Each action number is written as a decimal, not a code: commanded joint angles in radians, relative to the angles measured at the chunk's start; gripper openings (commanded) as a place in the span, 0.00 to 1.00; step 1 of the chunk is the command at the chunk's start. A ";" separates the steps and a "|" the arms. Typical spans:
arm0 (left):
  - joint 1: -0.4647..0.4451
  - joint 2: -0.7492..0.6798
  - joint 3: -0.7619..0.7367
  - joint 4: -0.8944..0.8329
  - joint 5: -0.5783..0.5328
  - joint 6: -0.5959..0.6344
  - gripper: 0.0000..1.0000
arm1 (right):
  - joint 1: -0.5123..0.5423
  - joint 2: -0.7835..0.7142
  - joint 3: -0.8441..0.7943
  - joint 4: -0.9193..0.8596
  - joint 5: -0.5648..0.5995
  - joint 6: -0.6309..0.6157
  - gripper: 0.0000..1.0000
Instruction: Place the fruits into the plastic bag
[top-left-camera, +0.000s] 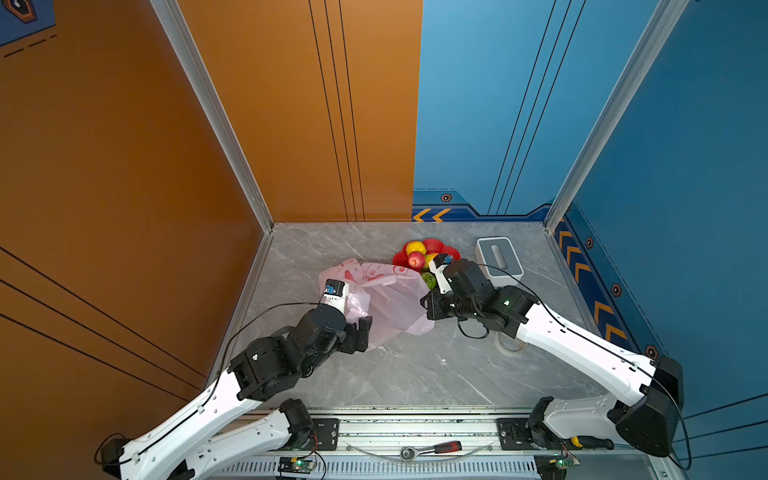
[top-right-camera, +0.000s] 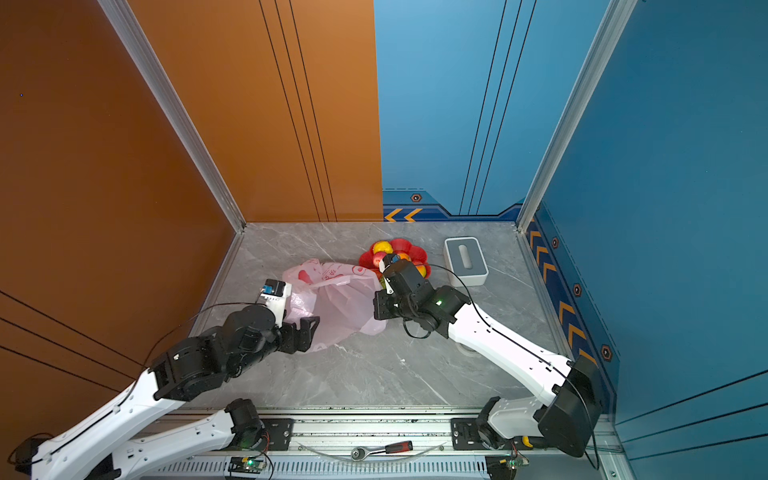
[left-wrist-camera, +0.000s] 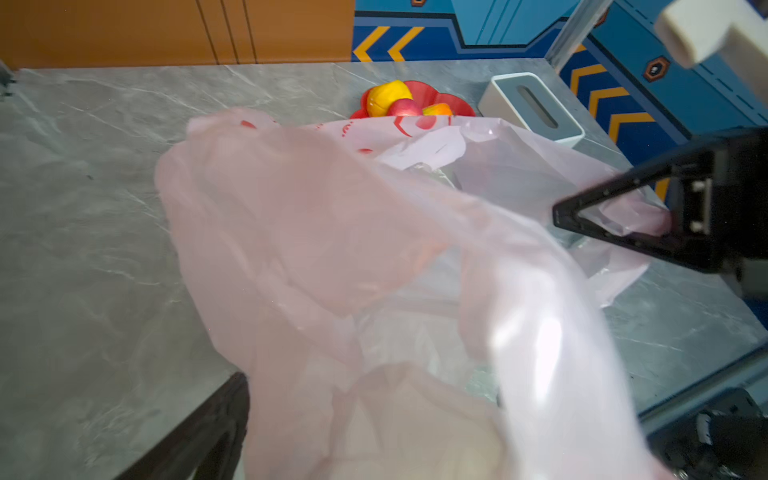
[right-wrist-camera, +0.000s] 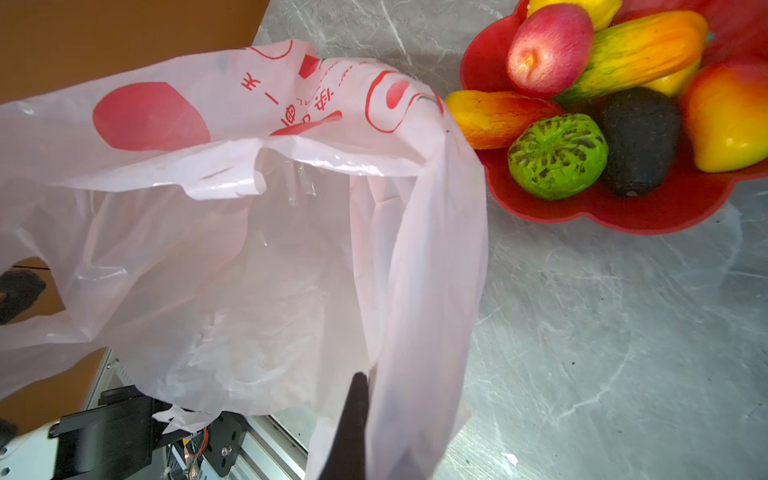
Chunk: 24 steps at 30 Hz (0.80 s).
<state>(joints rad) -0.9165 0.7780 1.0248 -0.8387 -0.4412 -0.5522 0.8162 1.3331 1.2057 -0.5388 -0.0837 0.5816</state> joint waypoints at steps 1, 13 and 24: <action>0.007 0.025 0.064 -0.128 -0.098 -0.043 0.90 | 0.009 0.003 0.040 -0.013 0.034 0.012 0.00; 0.011 0.065 0.177 -0.146 -0.105 -0.019 0.91 | 0.018 0.025 0.063 -0.015 0.033 0.001 0.00; 0.023 0.089 0.213 -0.215 -0.158 -0.005 0.06 | 0.022 0.025 0.084 -0.026 0.042 -0.012 0.00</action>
<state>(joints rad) -0.9077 0.8833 1.2026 -1.0042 -0.5507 -0.5720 0.8326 1.3579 1.2484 -0.5400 -0.0731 0.5808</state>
